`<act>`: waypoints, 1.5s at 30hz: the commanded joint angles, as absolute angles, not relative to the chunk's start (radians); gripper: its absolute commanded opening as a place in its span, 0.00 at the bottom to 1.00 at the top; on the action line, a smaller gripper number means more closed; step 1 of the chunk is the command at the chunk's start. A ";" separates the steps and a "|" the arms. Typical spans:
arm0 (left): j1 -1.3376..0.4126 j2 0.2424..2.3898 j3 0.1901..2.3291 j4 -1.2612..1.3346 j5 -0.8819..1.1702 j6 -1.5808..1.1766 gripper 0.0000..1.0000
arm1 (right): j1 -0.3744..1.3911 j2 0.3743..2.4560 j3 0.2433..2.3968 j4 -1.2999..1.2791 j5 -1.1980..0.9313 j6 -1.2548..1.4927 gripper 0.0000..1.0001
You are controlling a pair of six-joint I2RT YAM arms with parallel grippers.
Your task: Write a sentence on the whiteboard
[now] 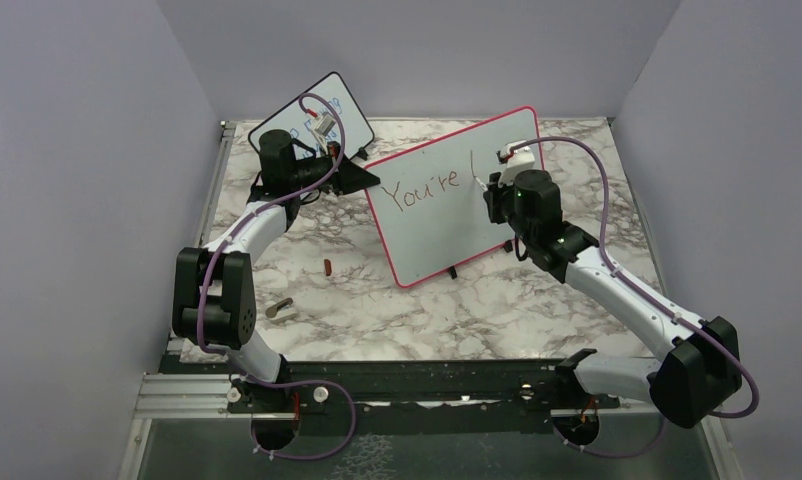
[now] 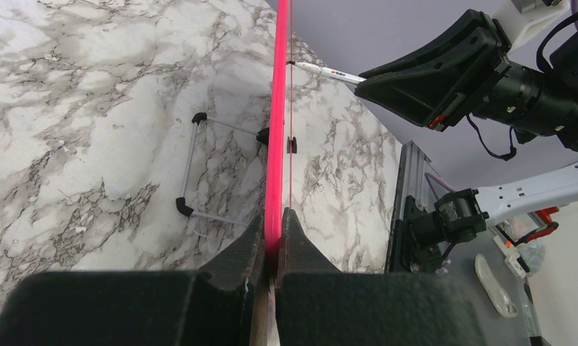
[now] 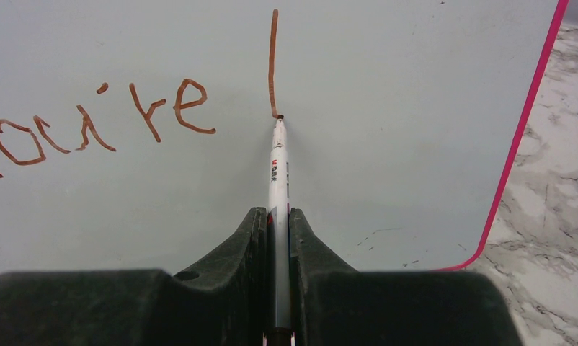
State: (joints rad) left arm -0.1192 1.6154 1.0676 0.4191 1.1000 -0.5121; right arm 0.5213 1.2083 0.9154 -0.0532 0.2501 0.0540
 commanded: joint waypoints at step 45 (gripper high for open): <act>-0.129 1.646 1.073 0.388 1.147 -0.497 0.00 | 0.502 1.230 0.912 0.050 0.276 0.062 0.01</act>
State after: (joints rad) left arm -0.1181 1.6180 1.0695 0.4206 1.1095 -0.5125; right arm 0.5083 1.2198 0.9085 0.0364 0.2760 0.0536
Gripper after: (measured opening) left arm 0.030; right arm 0.170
